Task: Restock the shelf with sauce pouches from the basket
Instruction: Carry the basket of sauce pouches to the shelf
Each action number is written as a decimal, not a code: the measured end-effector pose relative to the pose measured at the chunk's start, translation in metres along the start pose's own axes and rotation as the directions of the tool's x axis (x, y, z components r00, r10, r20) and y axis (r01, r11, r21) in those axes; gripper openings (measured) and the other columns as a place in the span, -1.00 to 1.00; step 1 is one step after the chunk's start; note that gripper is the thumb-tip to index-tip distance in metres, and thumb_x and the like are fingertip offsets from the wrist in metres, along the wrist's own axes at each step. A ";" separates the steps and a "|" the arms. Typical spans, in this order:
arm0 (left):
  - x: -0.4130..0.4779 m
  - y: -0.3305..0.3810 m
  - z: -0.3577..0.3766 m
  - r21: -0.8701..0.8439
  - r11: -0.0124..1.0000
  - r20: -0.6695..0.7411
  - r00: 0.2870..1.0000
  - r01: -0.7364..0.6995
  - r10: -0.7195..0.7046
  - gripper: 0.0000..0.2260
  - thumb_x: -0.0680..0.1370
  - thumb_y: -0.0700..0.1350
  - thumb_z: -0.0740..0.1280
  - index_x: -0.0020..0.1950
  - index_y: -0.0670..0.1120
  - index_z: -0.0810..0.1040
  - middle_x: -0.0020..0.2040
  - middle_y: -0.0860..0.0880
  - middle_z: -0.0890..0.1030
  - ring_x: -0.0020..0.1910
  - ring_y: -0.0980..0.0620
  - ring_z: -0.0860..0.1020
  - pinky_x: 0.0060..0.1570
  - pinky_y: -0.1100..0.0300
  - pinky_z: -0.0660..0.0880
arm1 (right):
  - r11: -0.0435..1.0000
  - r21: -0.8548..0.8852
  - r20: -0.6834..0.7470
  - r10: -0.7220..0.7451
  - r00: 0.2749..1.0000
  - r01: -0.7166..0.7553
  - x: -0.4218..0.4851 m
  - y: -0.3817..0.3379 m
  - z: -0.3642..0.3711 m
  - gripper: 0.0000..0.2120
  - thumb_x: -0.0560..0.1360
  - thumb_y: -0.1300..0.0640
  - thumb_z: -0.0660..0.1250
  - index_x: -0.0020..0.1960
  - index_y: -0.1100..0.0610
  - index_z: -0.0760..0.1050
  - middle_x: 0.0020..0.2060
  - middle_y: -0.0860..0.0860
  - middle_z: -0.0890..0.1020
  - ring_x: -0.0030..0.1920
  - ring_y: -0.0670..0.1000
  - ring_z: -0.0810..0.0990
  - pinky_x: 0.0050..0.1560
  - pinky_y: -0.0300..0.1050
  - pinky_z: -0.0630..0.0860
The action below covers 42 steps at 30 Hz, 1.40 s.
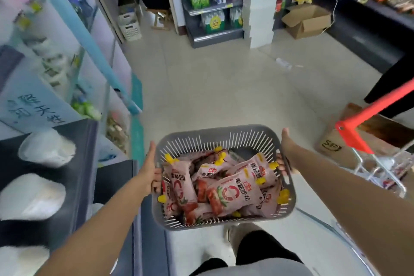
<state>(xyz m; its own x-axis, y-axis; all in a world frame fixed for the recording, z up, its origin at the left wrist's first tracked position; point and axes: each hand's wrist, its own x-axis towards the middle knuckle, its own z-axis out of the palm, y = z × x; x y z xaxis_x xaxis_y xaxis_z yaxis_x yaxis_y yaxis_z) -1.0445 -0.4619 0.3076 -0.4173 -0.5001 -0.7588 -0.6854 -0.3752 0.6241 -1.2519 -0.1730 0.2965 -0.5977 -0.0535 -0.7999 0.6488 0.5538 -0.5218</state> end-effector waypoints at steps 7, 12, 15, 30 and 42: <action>0.106 0.142 0.048 0.071 0.996 0.023 0.998 -0.051 0.050 -0.36 0.42 0.52 -0.06 -0.26 -0.09 0.21 -0.64 0.03 0.20 -0.69 0.12 0.11 -0.63 0.39 0.06 | 0.999 -0.026 0.085 -0.027 0.996 0.029 0.104 -0.131 -0.017 -0.32 0.51 -0.41 -0.28 -0.44 0.09 0.17 -0.56 0.04 0.25 -0.50 -0.01 0.22 -0.40 -0.24 0.21; 0.173 0.238 0.080 0.063 0.997 0.050 0.998 -0.033 0.030 -0.32 0.19 0.65 -0.07 -0.55 0.00 0.15 -0.57 0.05 0.12 -0.61 0.10 0.06 -0.52 0.26 -0.01 | 0.999 0.028 0.083 -0.047 0.995 0.044 0.164 -0.231 -0.049 -0.28 0.54 -0.38 -0.24 -0.48 0.13 0.22 -0.72 0.02 0.32 -0.61 -0.02 0.32 -0.44 -0.24 0.23; 0.201 0.307 0.107 0.074 0.997 0.051 0.999 0.007 -0.011 -0.31 0.21 0.65 -0.08 -0.57 0.01 0.15 -0.57 0.05 0.12 -0.62 0.10 0.06 -0.56 0.31 0.00 | 0.999 0.041 0.015 -0.025 1.000 0.024 0.196 -0.294 -0.070 -0.27 0.52 -0.41 -0.23 -0.40 0.15 0.31 -0.68 0.04 0.40 -0.53 -0.01 0.39 -0.39 -0.21 0.31; 0.449 0.619 0.280 0.214 0.976 0.256 0.966 -0.039 -0.018 -0.17 0.29 0.59 -0.21 -0.72 -0.08 0.34 -0.50 0.02 0.05 -0.60 0.10 0.01 -0.47 0.22 -0.05 | 0.989 0.151 -0.181 0.019 0.983 0.008 0.435 -0.565 -0.164 -0.28 0.48 -0.44 -0.25 -0.41 0.13 0.26 -0.53 0.09 0.38 -0.42 0.01 0.29 -0.39 -0.16 0.19; 0.589 0.843 0.455 0.343 0.939 0.226 0.973 -0.030 -0.051 -0.12 0.30 0.56 0.00 -0.28 -0.24 0.65 -0.50 -0.15 0.33 -0.56 -0.07 0.31 -0.45 0.16 0.23 | 0.976 0.201 -0.121 0.109 0.987 -0.083 0.622 -0.762 -0.295 -0.41 0.60 -0.25 -0.05 -0.42 0.13 0.24 -0.74 0.00 0.33 -0.68 -0.04 0.35 -0.58 -0.35 0.27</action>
<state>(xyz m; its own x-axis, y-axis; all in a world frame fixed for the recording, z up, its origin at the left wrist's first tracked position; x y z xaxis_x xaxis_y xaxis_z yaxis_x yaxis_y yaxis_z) -2.1395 -0.7182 0.3021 -0.5054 -0.2911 -0.8123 -0.8356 -0.0698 0.5449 -2.2574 -0.3836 0.2837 -0.5759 0.1080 -0.8104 0.7776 0.3782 -0.5022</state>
